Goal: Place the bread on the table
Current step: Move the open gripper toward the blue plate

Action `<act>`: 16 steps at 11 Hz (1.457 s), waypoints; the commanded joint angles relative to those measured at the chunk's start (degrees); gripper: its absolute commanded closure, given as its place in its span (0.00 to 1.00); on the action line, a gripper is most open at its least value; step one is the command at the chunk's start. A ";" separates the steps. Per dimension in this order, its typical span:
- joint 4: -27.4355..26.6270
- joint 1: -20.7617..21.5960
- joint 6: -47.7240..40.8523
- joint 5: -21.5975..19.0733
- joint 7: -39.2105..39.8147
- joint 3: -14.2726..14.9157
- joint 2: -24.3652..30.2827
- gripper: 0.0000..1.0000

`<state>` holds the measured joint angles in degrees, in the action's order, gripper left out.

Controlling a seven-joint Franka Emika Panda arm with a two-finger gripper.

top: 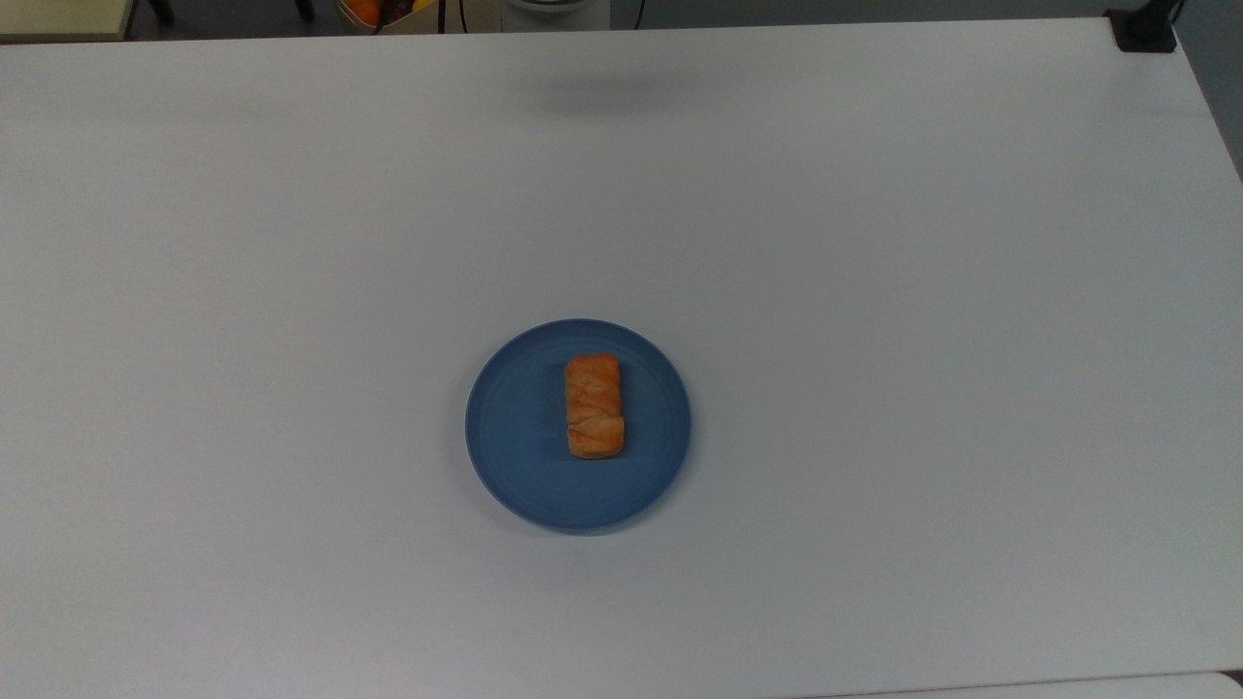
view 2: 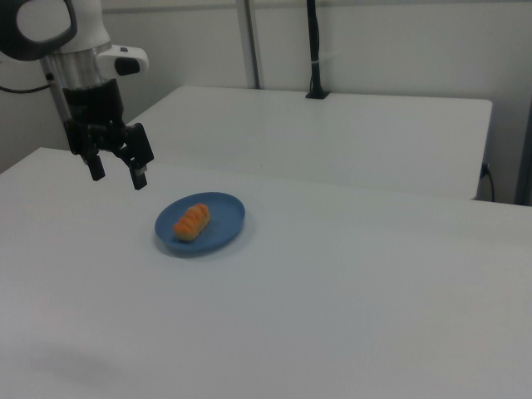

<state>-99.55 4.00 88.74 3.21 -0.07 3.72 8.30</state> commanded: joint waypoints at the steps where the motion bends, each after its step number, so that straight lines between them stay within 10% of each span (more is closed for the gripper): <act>1: -0.30 0.30 -0.06 -0.31 2.34 0.32 0.23 0.00; 16: 10.94 2.14 12.94 -2.16 1.56 -0.38 -13.19 0.00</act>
<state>-93.52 4.78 99.26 2.05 1.03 3.16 -0.03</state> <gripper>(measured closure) 0.000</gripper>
